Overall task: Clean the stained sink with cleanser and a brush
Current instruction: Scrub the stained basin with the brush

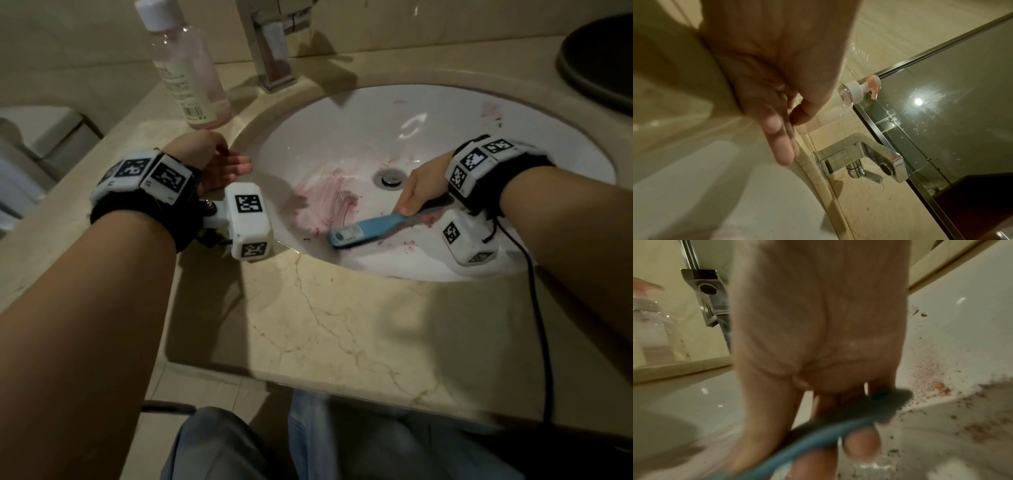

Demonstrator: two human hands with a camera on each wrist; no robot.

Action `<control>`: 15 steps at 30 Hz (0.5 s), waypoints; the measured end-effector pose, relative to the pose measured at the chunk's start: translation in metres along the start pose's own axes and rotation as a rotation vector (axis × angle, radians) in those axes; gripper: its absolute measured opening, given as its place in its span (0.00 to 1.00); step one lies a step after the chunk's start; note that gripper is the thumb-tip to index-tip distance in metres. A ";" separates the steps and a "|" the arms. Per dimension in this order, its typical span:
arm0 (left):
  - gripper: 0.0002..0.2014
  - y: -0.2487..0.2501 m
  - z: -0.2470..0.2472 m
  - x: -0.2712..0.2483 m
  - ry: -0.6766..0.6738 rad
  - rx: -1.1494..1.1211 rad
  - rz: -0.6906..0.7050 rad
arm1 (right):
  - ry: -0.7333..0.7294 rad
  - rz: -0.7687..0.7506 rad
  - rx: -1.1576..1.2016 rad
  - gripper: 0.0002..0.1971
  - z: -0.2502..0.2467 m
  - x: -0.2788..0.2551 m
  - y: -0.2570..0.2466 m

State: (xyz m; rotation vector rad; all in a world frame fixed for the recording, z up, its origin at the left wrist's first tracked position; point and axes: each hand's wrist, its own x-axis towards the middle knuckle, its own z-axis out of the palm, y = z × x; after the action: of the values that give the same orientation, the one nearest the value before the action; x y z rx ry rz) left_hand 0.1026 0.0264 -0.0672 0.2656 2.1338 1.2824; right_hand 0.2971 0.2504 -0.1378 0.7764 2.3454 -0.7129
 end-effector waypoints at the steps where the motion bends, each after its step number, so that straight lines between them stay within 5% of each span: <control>1: 0.15 0.000 0.000 -0.001 0.001 0.005 -0.001 | -0.103 -0.005 0.036 0.15 0.002 -0.002 -0.003; 5: 0.16 0.000 -0.001 0.000 -0.003 0.005 0.000 | -0.141 0.012 0.100 0.16 0.000 0.000 -0.006; 9: 0.16 0.000 0.000 -0.001 0.011 0.003 0.002 | 0.293 0.087 -0.102 0.17 -0.002 0.004 -0.003; 11: 0.16 0.001 -0.001 -0.002 0.003 0.003 0.007 | 0.397 0.047 -0.101 0.17 -0.003 0.003 -0.002; 13: 0.16 0.000 0.000 -0.002 -0.006 0.000 0.009 | 0.276 0.007 -0.064 0.16 -0.003 0.001 -0.001; 15: 0.16 -0.001 0.000 0.000 -0.014 -0.016 0.013 | -0.012 0.010 -0.012 0.16 0.000 -0.004 -0.007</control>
State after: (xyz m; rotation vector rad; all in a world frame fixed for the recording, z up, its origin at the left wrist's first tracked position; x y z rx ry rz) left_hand 0.1024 0.0261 -0.0680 0.2811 2.1124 1.3000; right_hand 0.2949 0.2445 -0.1334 0.7756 2.3315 -0.6972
